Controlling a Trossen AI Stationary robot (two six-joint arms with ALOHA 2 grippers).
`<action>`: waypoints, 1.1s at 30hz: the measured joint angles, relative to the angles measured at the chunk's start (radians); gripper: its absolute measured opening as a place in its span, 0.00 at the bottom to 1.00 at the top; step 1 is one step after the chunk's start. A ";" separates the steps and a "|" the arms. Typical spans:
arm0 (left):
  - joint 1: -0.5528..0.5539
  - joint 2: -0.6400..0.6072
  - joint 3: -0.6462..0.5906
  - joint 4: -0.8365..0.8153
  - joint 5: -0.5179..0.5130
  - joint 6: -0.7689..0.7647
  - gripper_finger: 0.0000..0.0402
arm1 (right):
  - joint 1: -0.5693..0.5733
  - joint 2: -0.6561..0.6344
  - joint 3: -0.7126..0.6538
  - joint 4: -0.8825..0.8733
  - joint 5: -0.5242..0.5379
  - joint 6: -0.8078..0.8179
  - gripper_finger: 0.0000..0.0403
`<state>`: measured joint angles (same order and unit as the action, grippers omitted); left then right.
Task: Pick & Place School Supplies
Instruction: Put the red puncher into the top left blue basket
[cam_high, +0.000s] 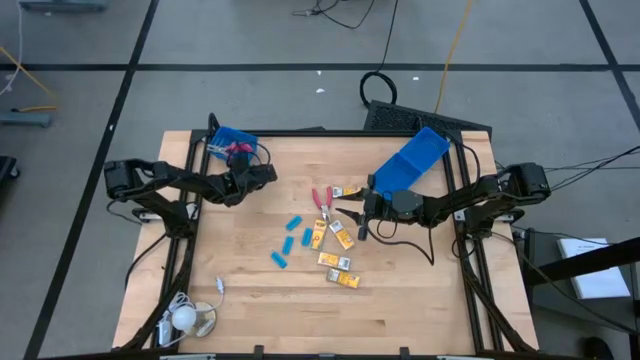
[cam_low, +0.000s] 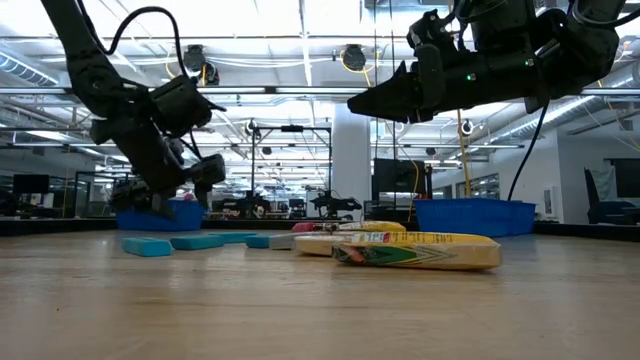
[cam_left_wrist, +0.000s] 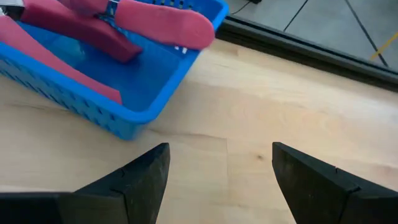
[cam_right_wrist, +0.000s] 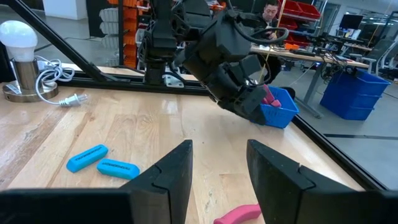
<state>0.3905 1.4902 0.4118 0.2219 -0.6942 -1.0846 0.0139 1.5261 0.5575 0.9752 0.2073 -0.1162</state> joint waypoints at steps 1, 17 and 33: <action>-0.006 -0.008 0.000 -0.016 -0.010 -0.006 0.71 | 0.000 0.000 0.000 0.000 0.000 0.000 0.35; -0.235 -0.266 0.000 0.008 -0.114 0.185 0.71 | -0.009 0.000 0.013 -0.141 0.032 0.090 0.35; -0.265 -0.314 0.000 0.094 -0.063 0.428 0.71 | 0.001 0.185 0.525 -0.982 0.055 0.423 0.40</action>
<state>0.1259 1.1759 0.4122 0.3160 -0.7573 -0.6565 0.0152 1.7111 1.0822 -0.0071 0.2620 0.3067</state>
